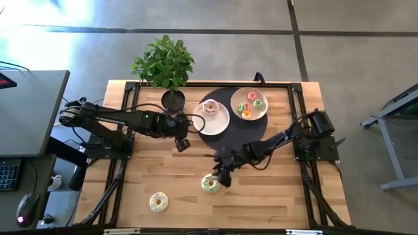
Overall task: Pick & Place donuts
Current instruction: Put the large green donut on the white plate
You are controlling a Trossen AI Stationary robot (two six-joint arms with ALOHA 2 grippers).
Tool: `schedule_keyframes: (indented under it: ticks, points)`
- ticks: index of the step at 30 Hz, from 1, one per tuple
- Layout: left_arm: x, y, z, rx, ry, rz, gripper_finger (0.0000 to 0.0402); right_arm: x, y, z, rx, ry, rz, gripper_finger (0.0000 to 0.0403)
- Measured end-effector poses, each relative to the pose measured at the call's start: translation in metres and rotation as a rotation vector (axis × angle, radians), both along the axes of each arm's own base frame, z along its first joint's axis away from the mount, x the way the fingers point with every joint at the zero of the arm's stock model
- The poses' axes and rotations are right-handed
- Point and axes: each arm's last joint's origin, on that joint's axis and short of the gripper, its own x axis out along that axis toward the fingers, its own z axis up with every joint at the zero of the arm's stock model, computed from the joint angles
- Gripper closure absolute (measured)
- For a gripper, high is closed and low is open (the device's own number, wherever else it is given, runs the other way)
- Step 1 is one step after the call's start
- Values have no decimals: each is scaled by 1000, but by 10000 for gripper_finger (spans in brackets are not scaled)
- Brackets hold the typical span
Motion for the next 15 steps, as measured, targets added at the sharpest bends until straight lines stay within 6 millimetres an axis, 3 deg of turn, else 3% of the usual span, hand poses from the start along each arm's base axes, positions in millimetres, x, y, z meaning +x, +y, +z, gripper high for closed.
schedule_keyframes:
  ticks: [3,7,12,15]
  points:
    - [0,-12,0,-33,-7,-48,282,1,10,-10,19,34,8,256]
    - [-7,-42,-1,-69,1,-112,282,-2,21,-15,33,59,31,256]
    - [-32,-84,-5,-25,6,-65,282,-3,25,-15,-13,43,-10,265]
    - [-49,-107,-6,-20,-16,-38,282,-4,25,-15,-10,47,-6,302]
